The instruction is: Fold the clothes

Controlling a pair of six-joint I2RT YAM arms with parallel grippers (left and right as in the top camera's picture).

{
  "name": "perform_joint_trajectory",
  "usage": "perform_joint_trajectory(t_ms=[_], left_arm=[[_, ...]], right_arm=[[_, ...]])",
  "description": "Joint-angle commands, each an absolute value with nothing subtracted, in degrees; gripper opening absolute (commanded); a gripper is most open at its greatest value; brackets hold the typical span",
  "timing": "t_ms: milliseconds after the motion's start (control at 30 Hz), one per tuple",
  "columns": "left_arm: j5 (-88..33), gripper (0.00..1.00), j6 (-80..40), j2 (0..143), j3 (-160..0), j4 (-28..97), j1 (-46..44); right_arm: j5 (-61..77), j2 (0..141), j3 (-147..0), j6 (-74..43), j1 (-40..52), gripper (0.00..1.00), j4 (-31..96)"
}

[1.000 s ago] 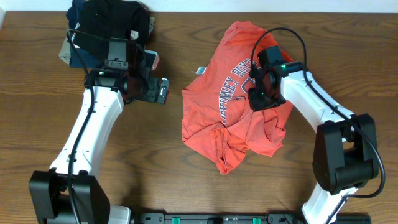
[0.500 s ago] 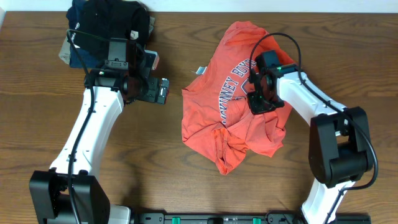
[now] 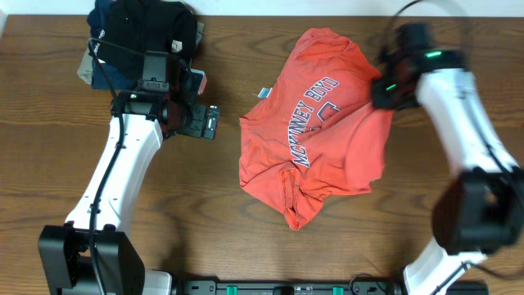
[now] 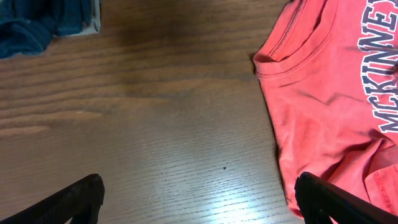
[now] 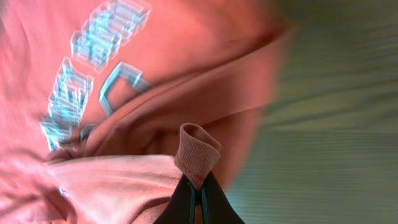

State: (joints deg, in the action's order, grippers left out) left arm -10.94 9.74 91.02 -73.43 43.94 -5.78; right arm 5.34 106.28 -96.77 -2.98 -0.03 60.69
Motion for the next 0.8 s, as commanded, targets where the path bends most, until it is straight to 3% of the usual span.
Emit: perform_joint_trajectory(t_ms=[0,233,367,533,767], left_arm=[[-10.9,0.99,11.1,87.7,-75.0,44.3,-5.8],[-23.5,0.99,12.0,87.1,-74.9,47.1,-6.7],[-24.5,0.99,12.4,87.7,-74.8,48.9,-9.9],[-28.5,0.99,12.4,89.4,-74.6,52.5,-17.6],[-22.6,0.99,11.9,93.1,-73.2,58.0,-28.7]], right_arm=[[4.6,100.3,-100.6,-1.4,-6.7,0.01,62.5],[4.5,99.4,-100.2,-1.2,-20.7,0.01,66.2],[6.6,100.1,-99.9,-1.2,-26.2,0.01,66.3],[7.8,100.4,-99.9,-1.2,-28.6,0.01,66.3],[8.0,100.4,-99.9,-1.2,-28.6,0.01,65.9]])
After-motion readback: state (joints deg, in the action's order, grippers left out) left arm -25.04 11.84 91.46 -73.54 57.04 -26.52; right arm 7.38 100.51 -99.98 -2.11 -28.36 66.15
